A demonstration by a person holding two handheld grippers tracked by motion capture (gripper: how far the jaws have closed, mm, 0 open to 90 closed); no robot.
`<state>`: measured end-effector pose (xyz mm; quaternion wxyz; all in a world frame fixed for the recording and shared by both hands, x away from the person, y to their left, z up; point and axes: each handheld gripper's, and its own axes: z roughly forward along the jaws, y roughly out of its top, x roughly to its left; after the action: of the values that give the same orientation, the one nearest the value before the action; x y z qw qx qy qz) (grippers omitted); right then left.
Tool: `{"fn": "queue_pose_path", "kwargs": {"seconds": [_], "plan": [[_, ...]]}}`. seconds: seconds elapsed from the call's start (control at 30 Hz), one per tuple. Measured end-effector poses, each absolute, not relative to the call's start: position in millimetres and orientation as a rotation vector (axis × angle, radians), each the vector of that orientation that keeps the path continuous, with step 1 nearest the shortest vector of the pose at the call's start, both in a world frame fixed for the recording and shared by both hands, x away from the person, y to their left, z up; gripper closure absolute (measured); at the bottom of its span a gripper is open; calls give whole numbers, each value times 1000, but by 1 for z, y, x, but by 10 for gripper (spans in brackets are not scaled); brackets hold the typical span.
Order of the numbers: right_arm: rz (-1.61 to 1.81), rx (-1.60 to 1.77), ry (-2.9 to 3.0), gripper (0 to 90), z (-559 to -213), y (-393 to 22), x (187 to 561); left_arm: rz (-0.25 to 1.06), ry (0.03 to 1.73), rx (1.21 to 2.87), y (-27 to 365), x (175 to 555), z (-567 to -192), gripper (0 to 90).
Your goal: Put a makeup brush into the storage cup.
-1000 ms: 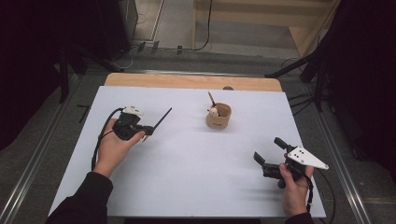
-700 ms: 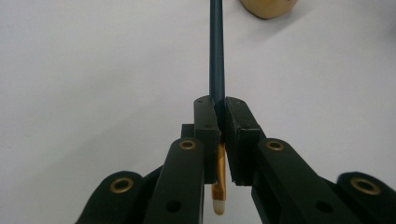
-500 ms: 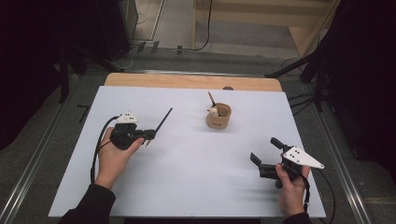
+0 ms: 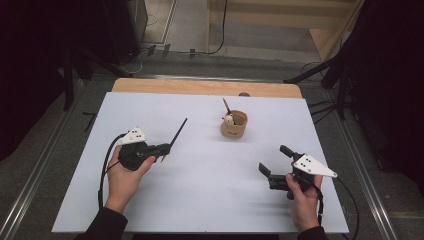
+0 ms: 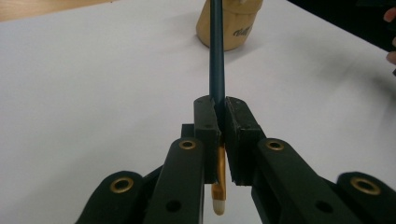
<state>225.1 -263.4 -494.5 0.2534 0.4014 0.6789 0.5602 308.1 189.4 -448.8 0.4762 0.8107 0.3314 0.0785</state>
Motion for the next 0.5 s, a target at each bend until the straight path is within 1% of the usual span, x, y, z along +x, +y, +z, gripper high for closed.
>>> {"fn": "queue_pose_path", "kwargs": {"seconds": [0.13,0.27,0.5], "plan": [[1541,1073,1861,22,-491,-252,228,192,791,1975,187,306,-450,844],[1556,1060,1869,85,-488,-241,230,190,782,1955,187,305,-449,844],[1562,1065,1882,122,-485,-226,239,186,776,1930,185,303,-452,843]]}}
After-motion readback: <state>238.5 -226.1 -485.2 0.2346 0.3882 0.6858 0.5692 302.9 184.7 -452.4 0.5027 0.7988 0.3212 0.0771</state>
